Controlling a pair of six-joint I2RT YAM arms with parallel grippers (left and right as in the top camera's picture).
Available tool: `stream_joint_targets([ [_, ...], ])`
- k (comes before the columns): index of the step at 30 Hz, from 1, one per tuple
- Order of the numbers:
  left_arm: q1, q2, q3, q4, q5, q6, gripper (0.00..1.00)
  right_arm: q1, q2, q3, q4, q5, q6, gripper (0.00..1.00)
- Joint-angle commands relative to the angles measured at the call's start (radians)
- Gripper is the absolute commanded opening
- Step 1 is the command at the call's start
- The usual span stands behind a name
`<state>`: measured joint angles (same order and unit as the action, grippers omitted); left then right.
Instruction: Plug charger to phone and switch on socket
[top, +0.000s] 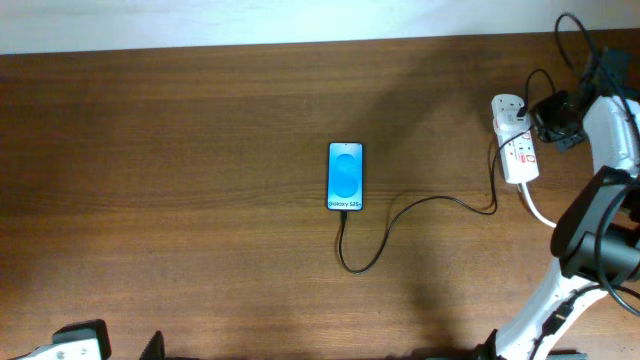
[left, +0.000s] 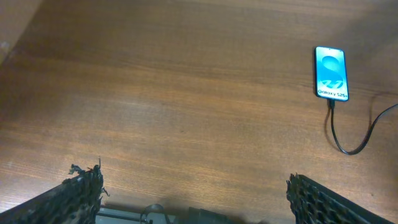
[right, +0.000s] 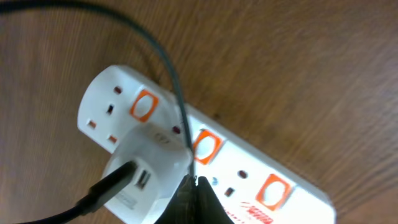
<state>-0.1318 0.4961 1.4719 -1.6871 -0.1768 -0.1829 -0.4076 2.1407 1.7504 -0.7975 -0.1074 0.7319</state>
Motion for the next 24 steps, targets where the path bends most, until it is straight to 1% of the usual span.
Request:
stream_joint_targets([
  [1,0.007,-0.01,-0.002,0.0,-0.011,0.005,0.99,0.034,0.042,0.019,0.021,-0.013,0.023,0.04],
  [4,0.016,-0.031,-0.002,0.0,-0.011,0.005,0.99,0.034,0.077,0.019,0.035,-0.012,0.044,0.04],
  [8,0.042,-0.036,-0.002,0.0,-0.011,0.005,0.99,0.034,0.077,0.019,0.043,0.006,0.044,0.04],
  [14,0.043,-0.038,-0.002,-0.001,-0.011,0.005,0.99,0.035,0.081,0.019,0.047,0.014,0.048,0.04],
  [19,0.043,-0.042,-0.002,0.0,-0.011,0.005,0.99,0.057,0.155,0.019,0.043,-0.013,0.046,0.04],
  [21,0.043,-0.042,-0.002,-0.001,-0.011,0.005,0.99,0.057,0.156,0.019,0.04,-0.014,0.031,0.04],
  [24,0.043,-0.055,-0.002,0.0,-0.011,0.005,0.99,0.043,0.132,0.046,-0.052,-0.013,0.031,0.04],
])
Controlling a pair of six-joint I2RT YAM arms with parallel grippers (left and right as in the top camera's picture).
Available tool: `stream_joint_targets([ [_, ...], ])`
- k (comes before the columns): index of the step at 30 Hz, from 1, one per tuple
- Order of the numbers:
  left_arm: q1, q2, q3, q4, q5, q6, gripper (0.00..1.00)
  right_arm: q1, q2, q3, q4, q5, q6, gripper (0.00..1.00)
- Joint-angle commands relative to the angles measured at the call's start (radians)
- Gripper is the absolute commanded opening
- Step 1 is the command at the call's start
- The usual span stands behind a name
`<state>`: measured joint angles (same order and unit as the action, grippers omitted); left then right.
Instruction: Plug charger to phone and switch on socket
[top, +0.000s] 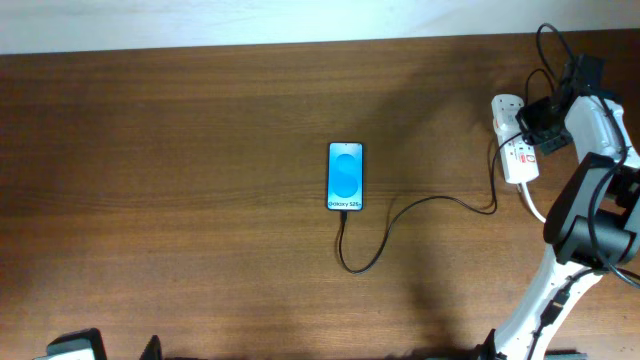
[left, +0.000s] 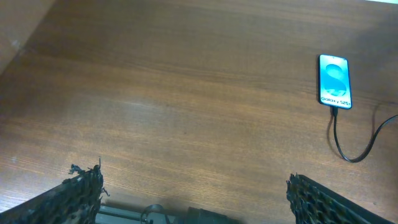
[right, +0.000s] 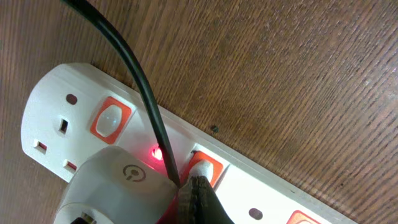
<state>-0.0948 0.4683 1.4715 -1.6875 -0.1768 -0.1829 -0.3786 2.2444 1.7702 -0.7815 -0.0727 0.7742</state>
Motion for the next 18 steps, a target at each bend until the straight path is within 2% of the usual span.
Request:
stream_joint_targets([
  [1,0.006,-0.043,-0.002,0.0,-0.011,0.005,0.99,0.003,0.011,0.05,-0.11,-0.047,-0.02,0.04],
  [3,0.006,-0.122,-0.002,0.0,-0.011,0.005,0.99,-0.025,-0.054,0.11,-0.2,-0.045,-0.067,0.04],
  [5,0.039,-0.224,-0.002,0.0,-0.011,0.005,0.99,-0.063,-0.198,0.167,-0.311,-0.003,-0.116,0.04],
  [8,0.082,-0.303,-0.002,0.0,-0.011,0.005,0.99,-0.069,-0.406,0.168,-0.334,0.113,-0.116,0.04],
  [11,0.085,-0.354,-0.002,0.0,-0.011,0.005,0.99,-0.067,-0.625,0.168,-0.333,0.05,-0.116,0.04],
  [13,0.085,-0.38,-0.002,0.0,-0.011,0.005,0.99,-0.067,-0.758,0.168,-0.298,-0.06,-0.115,0.04],
  [15,0.085,-0.41,-0.002,0.0,-0.011,0.005,0.99,-0.067,-0.908,0.168,-0.186,-0.215,-0.112,0.05],
  [18,0.085,-0.456,-0.002,0.0,-0.011,0.005,0.99,-0.067,-1.043,0.168,-0.058,-0.317,-0.112,0.11],
])
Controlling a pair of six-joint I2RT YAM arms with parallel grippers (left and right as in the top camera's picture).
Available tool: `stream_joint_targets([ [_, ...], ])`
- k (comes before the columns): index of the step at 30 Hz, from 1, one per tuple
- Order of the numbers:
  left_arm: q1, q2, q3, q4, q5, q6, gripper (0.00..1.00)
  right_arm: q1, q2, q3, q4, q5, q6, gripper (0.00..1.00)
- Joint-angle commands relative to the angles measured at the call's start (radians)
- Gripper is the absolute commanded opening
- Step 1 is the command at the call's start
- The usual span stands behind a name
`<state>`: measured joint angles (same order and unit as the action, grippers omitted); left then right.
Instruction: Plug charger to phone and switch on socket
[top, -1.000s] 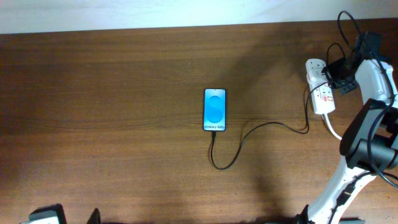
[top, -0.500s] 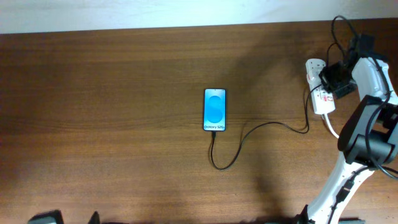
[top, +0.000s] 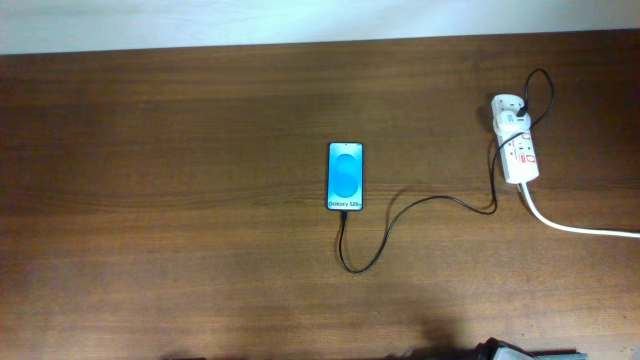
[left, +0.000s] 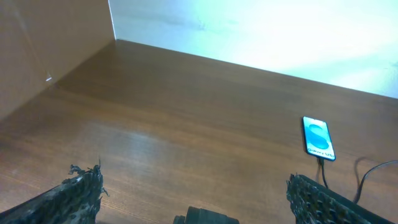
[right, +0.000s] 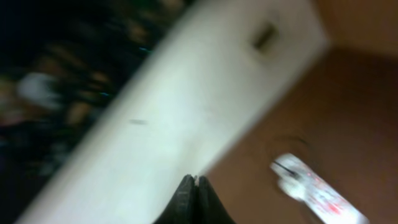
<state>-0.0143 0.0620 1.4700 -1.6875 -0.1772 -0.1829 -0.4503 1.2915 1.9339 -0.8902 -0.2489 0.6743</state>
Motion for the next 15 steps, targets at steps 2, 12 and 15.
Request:
stream_joint_targets([
  [2,0.01,-0.055,0.013,0.0,-0.011,0.005,0.99,0.005,-0.169,0.005,0.048,-0.144,-0.017,0.16],
  [12,0.011,-0.055,0.015,0.006,-0.004,0.005,0.99,0.101,-0.249,-0.003,-0.116,-0.14,-0.047,0.24],
  [15,0.011,-0.055,-0.01,0.142,-0.003,-0.041,0.99,0.166,-0.261,-0.003,-0.116,-0.132,-0.065,0.25],
])
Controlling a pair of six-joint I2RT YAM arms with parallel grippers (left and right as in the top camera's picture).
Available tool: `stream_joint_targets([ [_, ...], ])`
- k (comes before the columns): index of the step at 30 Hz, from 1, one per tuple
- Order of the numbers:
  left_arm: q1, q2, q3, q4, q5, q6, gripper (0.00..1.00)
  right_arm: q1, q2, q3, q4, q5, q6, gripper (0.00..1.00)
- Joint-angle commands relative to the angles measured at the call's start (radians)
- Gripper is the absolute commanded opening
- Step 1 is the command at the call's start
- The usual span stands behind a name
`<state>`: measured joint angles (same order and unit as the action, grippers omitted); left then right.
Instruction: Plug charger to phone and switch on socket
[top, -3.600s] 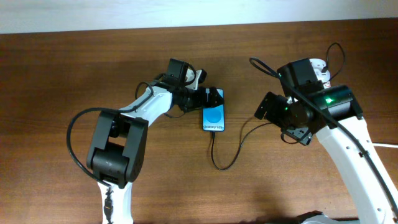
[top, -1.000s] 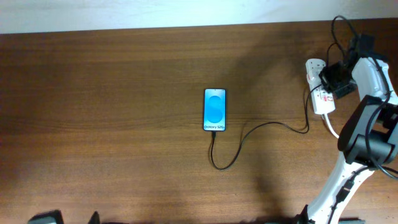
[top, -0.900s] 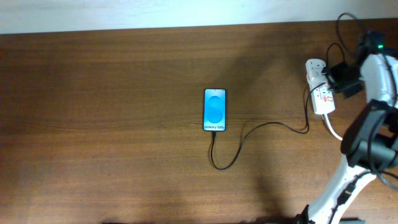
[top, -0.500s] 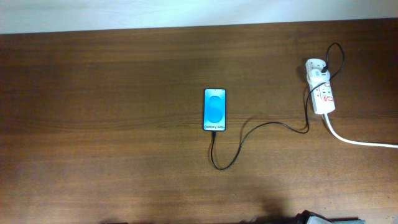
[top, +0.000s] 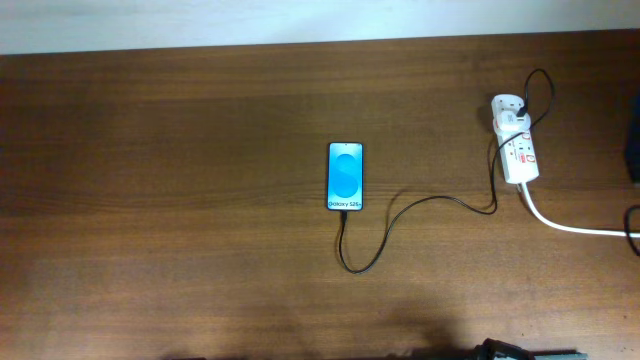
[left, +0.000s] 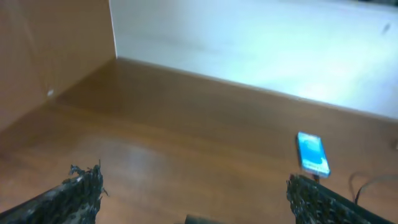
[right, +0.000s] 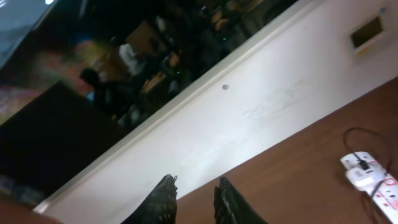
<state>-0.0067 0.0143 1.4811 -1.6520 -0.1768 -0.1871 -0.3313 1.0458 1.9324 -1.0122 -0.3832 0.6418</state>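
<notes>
The phone (top: 346, 175) lies face up with a lit blue screen in the middle of the table, also in the left wrist view as the phone (left: 311, 154). A black charger cable (top: 420, 210) runs from its lower end to a white adapter plugged into the white power strip (top: 515, 140) at the far right; the power strip (right: 373, 180) also shows low right in the right wrist view. My left gripper (left: 193, 199) is open, high above the near left of the table. My right gripper (right: 194, 199) is slightly open, holding nothing, far from the strip. Neither gripper shows in the overhead view.
A thick white mains lead (top: 575, 226) leaves the strip toward the right edge. A white wall (left: 249, 43) backs the table and a brown side panel (left: 50, 50) stands at the left.
My right gripper was shut and now stands slightly open, its camera steadier with the strip low right. The left wrist camera tilted a little. Phone, cable and strip have not moved.
My right gripper was shut right over the strip beside the plugged adapter, no light showing. Then its tip was on an orange switch with a red light lit. Then both arms were gone from the overhead view, raised away, as they are now.
</notes>
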Motion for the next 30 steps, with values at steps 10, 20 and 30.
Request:
stream_joint_targets([
  [10,0.003,-0.007,-0.703,0.761,0.167,-0.031,0.99,0.065,-0.073,-0.002,0.006,0.032,-0.036,0.27],
  [20,0.003,-0.007,-1.407,1.577,0.175,-0.032,0.99,0.064,-0.084,-0.002,0.006,0.063,-0.036,0.31],
  [30,0.003,0.008,-1.472,1.568,0.155,-0.016,0.99,0.064,-0.086,-0.002,0.006,0.066,-0.035,0.33],
])
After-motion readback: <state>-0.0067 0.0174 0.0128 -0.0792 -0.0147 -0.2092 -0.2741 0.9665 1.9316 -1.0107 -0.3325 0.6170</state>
